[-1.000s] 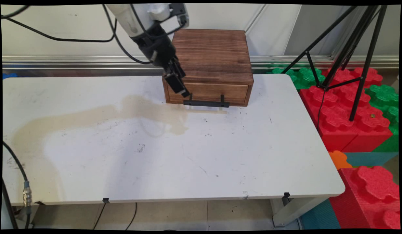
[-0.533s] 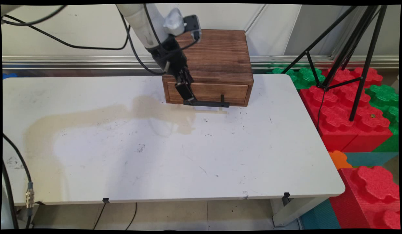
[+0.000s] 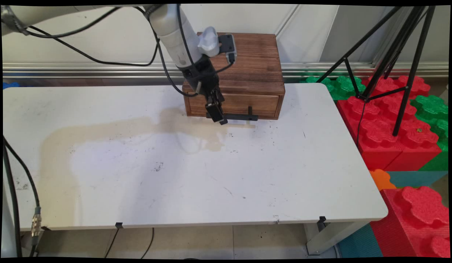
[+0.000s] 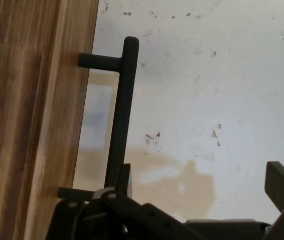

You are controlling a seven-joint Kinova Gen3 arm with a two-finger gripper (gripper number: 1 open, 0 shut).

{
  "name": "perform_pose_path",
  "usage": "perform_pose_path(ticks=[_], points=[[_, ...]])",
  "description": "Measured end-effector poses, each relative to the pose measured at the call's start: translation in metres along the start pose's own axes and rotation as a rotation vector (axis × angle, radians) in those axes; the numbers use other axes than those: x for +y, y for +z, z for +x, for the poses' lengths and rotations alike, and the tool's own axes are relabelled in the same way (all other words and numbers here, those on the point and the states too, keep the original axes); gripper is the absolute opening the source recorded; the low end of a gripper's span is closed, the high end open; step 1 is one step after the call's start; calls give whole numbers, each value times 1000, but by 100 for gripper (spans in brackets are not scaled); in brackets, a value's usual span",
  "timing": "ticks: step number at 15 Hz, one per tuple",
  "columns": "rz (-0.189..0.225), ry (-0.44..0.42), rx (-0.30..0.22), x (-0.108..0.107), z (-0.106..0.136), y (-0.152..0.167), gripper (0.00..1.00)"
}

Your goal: Open the drawer

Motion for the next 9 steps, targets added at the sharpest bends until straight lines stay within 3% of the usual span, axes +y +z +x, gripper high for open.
perform_pose_path(ticks=[9], points=[[11,81,-52,-11,6,40,100]])
